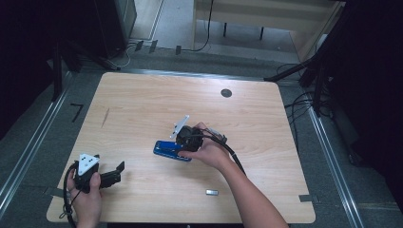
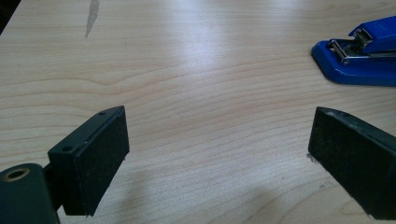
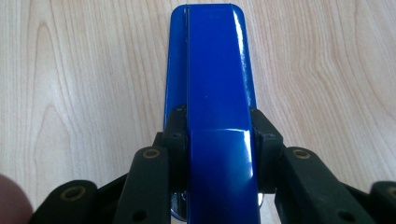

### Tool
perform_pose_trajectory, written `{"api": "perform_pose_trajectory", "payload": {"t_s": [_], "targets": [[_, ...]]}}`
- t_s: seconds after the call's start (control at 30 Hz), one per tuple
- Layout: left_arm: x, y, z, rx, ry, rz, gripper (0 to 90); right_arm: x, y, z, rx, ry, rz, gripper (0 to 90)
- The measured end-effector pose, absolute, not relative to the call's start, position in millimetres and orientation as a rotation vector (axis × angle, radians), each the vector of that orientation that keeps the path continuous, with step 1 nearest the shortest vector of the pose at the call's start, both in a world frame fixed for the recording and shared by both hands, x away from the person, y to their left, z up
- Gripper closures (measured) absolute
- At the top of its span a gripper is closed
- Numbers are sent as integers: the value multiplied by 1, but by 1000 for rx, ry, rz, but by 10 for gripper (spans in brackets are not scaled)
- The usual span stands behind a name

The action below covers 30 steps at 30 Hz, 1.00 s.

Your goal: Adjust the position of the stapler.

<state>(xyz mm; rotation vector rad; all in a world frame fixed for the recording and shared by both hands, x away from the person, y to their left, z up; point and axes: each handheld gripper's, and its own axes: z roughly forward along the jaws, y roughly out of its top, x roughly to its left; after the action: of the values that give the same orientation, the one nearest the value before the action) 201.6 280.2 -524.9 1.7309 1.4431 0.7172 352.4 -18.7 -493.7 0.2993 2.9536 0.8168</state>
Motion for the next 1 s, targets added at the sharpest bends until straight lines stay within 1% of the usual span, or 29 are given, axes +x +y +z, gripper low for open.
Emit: {"api": "perform_pose_trajectory", "payload": {"t_s": [0.4,1.0], "targets": [[202,280,-525,1729,1442,720,59,334,-35,-495,380,2899,836,671],[202,280,-525,1728,1445,725,59,298,-74,-499,453,2879,876,670]]}}
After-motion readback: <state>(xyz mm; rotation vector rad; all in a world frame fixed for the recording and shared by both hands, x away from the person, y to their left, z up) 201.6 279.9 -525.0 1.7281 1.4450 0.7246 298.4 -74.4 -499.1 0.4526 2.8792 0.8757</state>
